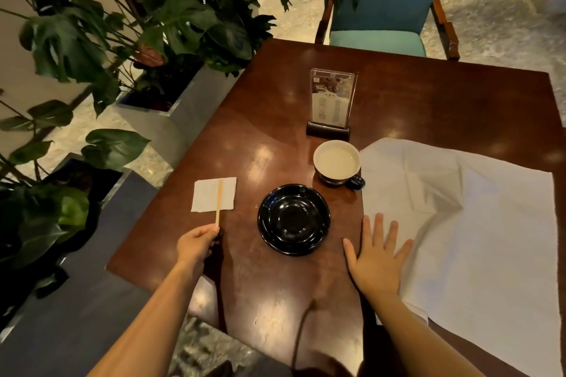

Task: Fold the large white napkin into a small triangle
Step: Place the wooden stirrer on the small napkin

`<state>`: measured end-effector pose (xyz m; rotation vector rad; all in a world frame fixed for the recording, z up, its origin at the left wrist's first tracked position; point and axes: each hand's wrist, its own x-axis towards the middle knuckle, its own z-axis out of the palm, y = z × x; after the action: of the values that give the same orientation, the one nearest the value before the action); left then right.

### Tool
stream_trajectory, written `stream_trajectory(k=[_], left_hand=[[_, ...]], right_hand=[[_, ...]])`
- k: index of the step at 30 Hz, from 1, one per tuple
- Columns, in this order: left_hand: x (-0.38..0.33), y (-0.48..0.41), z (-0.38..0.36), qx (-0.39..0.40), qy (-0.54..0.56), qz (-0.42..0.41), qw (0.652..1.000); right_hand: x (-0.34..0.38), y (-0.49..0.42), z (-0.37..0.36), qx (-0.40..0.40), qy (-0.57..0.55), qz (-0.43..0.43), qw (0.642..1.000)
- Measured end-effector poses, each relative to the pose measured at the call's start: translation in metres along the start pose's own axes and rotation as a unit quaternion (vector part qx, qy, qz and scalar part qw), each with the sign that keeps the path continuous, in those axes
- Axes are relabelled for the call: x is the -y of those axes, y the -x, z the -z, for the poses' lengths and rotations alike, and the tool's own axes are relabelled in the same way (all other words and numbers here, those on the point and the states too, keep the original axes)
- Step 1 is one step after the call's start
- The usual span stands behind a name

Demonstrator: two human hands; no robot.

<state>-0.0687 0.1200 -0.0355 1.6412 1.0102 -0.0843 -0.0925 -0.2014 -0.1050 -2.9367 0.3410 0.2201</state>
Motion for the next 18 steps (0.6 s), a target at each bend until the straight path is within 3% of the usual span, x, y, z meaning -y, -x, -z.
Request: stream_trajectory(k=[9, 18], left_hand=[[0.011, -0.006, 0.015, -0.017, -0.021, -0.017, 0.999], [0.017, -0.031, 0.018, -0.026, -0.209, -0.052, 0.976]], right_hand=[[-0.001, 0.000, 0.001, 0.009, -0.009, 0.001, 1.000], [0.000, 0.000, 0.001, 0.014, 0.006, -0.001, 1.000]])
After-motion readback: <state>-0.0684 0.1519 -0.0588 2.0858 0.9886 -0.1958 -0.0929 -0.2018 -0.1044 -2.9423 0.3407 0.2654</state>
